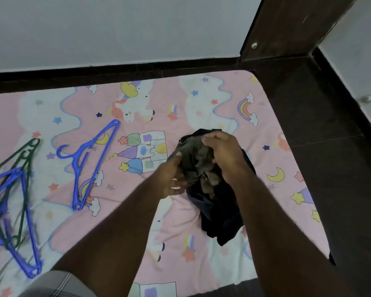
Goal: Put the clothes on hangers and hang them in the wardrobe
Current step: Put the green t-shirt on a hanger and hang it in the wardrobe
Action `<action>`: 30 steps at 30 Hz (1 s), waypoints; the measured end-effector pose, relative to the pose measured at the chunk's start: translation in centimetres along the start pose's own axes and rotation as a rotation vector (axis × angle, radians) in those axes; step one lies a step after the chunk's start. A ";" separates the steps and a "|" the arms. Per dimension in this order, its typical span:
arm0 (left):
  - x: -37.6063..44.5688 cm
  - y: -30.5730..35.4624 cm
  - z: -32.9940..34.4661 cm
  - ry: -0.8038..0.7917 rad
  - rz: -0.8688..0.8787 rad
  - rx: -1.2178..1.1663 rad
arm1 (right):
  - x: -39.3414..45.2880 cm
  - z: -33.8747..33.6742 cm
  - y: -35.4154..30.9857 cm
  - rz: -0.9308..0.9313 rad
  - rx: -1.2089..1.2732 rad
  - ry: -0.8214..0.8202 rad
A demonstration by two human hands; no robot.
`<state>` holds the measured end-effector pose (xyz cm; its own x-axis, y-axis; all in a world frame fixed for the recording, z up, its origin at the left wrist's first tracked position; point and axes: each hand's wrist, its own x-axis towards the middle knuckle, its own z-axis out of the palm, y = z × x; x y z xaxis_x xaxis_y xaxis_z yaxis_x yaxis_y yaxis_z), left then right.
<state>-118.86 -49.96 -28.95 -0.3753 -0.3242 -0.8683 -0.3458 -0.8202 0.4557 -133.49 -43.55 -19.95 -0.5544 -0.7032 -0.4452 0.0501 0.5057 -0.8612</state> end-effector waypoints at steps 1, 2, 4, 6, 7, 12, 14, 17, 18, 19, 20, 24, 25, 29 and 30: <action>-0.7 0.6 -0.1 -0.041 -0.039 -0.055 | -0.9 0.1 -1.6 -0.002 0.166 -0.102; -1.7 1.2 -0.3 -0.082 -0.070 -0.129 | -1.8 0.1 -3.0 -0.004 0.318 -0.216; -3.6 2.6 -0.8 -0.156 -0.055 -0.349 | -3.8 0.3 -5.4 -0.007 0.542 -0.431; -5.7 4.6 -1.3 -0.181 0.066 -0.500 | -5.6 0.7 -7.1 -0.032 0.610 -0.578; -6.9 5.7 -1.7 -0.171 0.150 -0.519 | -6.4 0.8 -7.7 -0.043 0.602 -0.616; -15.7 10.5 -4.1 -0.128 0.417 -0.554 | -8.8 0.9 -7.7 0.046 0.431 -0.433; -19.8 11.4 -4.6 -0.161 0.498 -0.561 | -9.5 2.0 -6.5 0.122 0.416 -0.214; -25.3 11.0 -4.9 -0.248 0.545 -0.461 | -11.1 5.7 -4.8 0.332 0.498 -0.229; -26.6 10.2 -5.2 -0.281 0.558 -0.397 | -11.8 7.2 -4.8 0.388 0.564 -0.299; -27.8 9.3 -5.7 -0.317 0.562 -0.337 | -12.6 8.7 -5.1 0.420 0.664 -0.357; -28.6 8.3 -6.6 -0.350 0.565 -0.271 | -13.2 10.1 -5.7 0.404 0.772 -0.396; -30.8 5.1 -12.6 -0.345 0.480 -0.048 | -14.3 14.4 -9.3 0.239 0.925 -0.516; -31.0 4.6 -14.5 -0.290 0.452 -0.026 | -14.3 15.1 -9.9 0.227 0.929 -0.526; -31.6 2.9 -20.5 0.054 0.341 0.178 | -16.3 16.5 -12.7 0.172 0.870 -0.537; -31.8 2.6 -21.2 0.106 0.315 0.225 | -17.0 16.8 -13.3 0.134 0.849 -0.585</action>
<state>-89.53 -51.76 -4.32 -0.4067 -0.5997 -0.6892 -0.4123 -0.5527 0.7242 -110.78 -46.67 -5.02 -0.0226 -0.9145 -0.4039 0.7759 0.2387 -0.5839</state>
